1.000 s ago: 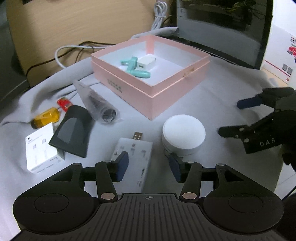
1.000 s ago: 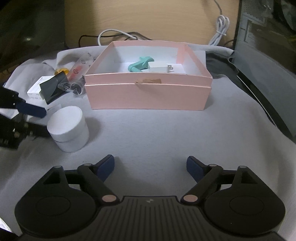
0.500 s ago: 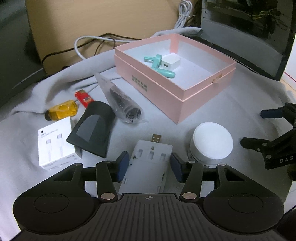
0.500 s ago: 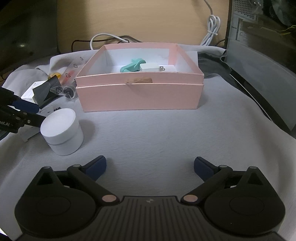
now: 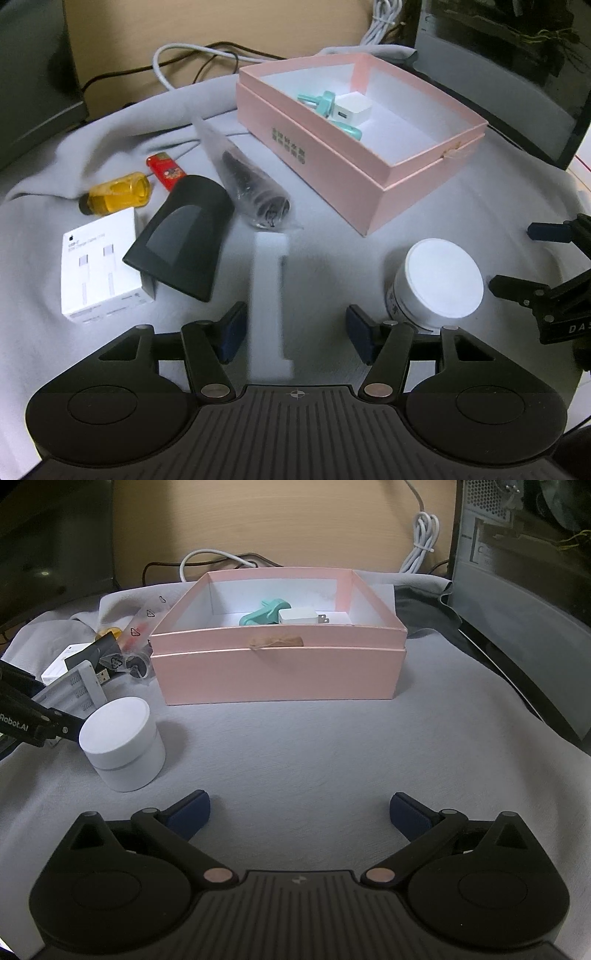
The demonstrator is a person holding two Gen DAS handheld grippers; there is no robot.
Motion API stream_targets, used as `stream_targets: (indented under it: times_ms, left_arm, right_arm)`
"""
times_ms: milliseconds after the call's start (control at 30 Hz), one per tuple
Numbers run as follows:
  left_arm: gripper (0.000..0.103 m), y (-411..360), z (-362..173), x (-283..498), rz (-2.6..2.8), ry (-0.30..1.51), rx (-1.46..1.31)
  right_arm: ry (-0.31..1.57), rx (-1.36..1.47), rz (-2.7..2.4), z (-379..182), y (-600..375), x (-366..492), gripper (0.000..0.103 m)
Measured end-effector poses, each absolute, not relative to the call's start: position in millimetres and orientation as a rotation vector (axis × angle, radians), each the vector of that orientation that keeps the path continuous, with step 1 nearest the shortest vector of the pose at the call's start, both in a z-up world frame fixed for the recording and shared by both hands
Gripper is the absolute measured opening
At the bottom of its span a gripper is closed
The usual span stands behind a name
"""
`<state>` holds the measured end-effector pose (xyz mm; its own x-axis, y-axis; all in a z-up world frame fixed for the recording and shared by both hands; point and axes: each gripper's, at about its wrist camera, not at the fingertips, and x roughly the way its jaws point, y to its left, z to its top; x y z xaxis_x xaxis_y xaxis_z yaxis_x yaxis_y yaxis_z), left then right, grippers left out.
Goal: Organize rigid objects
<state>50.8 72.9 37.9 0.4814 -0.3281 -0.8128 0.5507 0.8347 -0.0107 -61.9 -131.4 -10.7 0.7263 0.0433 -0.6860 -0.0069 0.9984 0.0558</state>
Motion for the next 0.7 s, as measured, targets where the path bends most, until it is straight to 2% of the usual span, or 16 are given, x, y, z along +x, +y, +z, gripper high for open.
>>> stream_targets:
  times_ms: [300, 333, 367, 400, 533, 700]
  left_arm:
    - [0.063, 92.6, 35.9, 44.0, -0.549, 0.897, 0.149]
    - [0.052, 93.7, 36.5, 42.8, -0.542, 0.892, 0.153]
    - [0.028, 96.0, 37.0, 42.3, -0.520, 0.886, 0.147]
    - [0.022, 100.3, 37.5, 41.9, -0.492, 0.886, 0.131]
    - [0.021, 122.6, 38.0, 39.3, -0.452, 0.893, -0.009]
    - [0.021, 124.9, 38.7, 26.3, -0.424, 0.844, 0.028]
  right_arm:
    - [0.804, 0.046, 0.148, 0.6, -116.9, -55.7, 0.099]
    - [0.799, 0.036, 0.169, 2.0, -111.6, -56.5, 0.099]
    - [0.794, 0.028, 0.188, 3.6, -106.2, -57.2, 0.099]
    - [0.788, 0.019, 0.209, 5.4, -100.6, -57.8, 0.099]
    - [0.748, -0.024, 0.279, 13.0, -78.8, -57.2, 0.097]
    - [0.716, -0.069, 0.318, 17.8, -55.8, -37.1, 0.087]
